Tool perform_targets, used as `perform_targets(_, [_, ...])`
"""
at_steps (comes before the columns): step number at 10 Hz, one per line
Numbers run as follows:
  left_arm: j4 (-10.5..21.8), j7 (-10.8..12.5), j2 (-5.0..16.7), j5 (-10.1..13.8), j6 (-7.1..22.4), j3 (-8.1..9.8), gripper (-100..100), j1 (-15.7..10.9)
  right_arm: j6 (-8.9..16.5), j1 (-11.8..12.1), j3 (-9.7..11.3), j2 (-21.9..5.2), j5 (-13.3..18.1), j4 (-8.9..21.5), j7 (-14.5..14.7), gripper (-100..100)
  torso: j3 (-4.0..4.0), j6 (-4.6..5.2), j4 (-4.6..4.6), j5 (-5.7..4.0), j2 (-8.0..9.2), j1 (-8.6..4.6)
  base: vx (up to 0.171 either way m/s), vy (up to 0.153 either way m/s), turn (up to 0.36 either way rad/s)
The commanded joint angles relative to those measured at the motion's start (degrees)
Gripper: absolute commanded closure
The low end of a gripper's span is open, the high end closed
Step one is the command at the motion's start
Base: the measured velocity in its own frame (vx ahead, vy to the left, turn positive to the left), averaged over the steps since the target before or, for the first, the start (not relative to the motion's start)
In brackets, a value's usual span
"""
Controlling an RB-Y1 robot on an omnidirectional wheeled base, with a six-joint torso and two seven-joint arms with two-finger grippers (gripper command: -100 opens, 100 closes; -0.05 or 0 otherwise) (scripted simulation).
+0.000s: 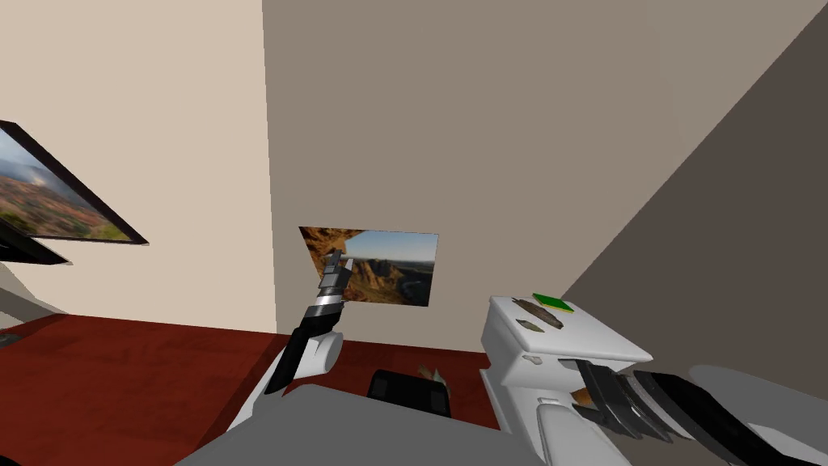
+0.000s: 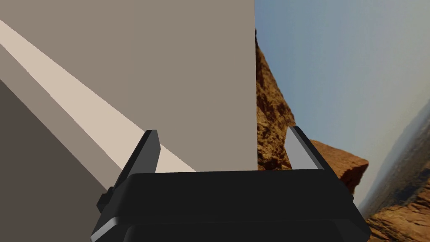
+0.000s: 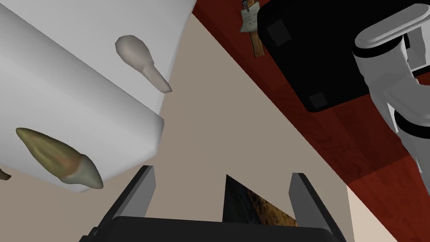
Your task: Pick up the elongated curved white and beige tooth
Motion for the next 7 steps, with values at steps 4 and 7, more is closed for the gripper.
perform_targets(4, [0.0,0.0,0.0,0.0,0.0,0.01,0,0.0,-0.3,-2.7,4.3,-4.0,5.4,2.9,3.1,-100,0.24,0.09,0.09,-0.04,0.43,-0.13,0.116,-0.005,0.08])
perform_targets(7, [0.0,0.0,0.0,0.0,0.0,0.01,0,0.0,-0.3,-4.1,6.4,-5.0,7.7,3.7,4.4,-100,0.12,0.04,0.05,-0.03,0.2,-0.11,0.146,-0.009,0.121])
